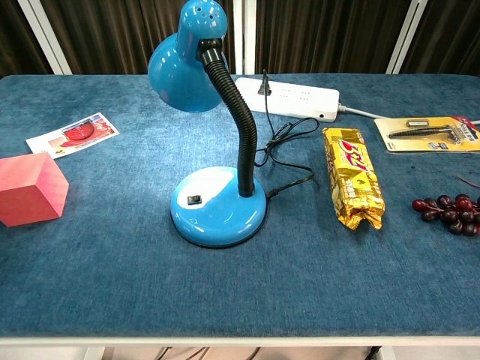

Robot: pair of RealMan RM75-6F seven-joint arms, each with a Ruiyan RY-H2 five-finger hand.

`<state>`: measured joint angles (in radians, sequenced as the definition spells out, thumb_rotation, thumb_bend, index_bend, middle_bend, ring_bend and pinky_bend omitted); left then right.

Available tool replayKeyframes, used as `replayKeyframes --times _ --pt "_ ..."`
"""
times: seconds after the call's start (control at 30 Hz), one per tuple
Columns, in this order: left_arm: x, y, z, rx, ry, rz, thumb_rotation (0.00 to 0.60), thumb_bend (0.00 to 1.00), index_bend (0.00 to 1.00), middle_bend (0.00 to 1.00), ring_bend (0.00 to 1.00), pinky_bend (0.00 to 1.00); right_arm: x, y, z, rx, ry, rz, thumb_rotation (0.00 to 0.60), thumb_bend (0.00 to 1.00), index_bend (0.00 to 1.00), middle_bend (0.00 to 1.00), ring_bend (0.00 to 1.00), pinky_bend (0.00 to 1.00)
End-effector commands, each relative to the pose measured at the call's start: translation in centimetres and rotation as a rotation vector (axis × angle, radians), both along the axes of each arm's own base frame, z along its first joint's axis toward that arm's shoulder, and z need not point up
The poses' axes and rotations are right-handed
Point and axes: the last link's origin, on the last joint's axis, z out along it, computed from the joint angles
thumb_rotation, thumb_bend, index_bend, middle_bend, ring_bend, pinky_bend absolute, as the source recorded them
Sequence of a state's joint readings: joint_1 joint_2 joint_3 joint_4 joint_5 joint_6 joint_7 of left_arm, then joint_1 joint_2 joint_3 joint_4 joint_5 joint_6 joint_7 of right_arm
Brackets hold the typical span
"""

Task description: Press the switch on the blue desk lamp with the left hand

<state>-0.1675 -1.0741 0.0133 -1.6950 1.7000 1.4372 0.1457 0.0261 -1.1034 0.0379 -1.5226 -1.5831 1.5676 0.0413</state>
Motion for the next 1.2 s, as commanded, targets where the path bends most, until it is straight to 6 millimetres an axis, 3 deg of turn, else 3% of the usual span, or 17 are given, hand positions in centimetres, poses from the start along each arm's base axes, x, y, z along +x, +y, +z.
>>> replayKeyframes --times 0.03,0.1,0.2,0.3,0.47,0.83,1.2 --pt "1.8 -0.3 -1.2 -0.067 0.014 -0.061 0.600 0.14 0.00 0.36 0.35 0.46 0.1 -0.1 0.1 -0.002 -0.002 0.002 0.600 0.20 0.00 0.00 0.00 0.00" --pt "2.9 -0.4 -2.3 -0.114 0.007 -0.095 0.600 0.22 0.00 0.52 0.52 0.63 0.2 -0.1 0.2 -0.005 -0.004 0.003 0.600 0.20 0.00 0.00 0.00 0.00" --pt "4.0 -0.3 -4.2 -0.180 0.028 -0.124 0.600 0.31 0.00 0.66 0.64 0.74 0.3 -0.1 0.3 -0.008 -0.005 0.006 0.600 0.20 0.00 0.00 0.00 0.00" --pt "4.8 0.0 -6.2 -0.251 0.064 -0.128 0.600 0.36 0.01 0.74 0.71 0.79 0.7 -0.1 0.5 -0.014 -0.009 0.015 0.600 0.20 0.00 0.00 0.00 0.00" --pt "6.0 0.9 -9.3 -0.343 0.102 -0.108 0.600 0.39 0.01 0.76 0.73 0.80 1.2 0.1 0.9 -0.033 -0.016 0.027 0.600 0.20 0.00 0.00 0.00 0.00" --pt "6.8 3.7 -13.8 -0.428 0.144 -0.037 0.600 0.43 0.01 0.78 0.73 0.80 0.9 0.0 1.4 -0.043 -0.032 0.014 0.600 0.20 0.00 0.00 0.00 0.00" --pt "8.2 4.6 -16.2 -0.474 0.162 -0.036 0.600 0.44 0.00 0.78 0.73 0.80 0.5 -0.2 1.6 -0.047 -0.042 -0.001 0.600 0.20 0.00 0.00 0.00 0.00"
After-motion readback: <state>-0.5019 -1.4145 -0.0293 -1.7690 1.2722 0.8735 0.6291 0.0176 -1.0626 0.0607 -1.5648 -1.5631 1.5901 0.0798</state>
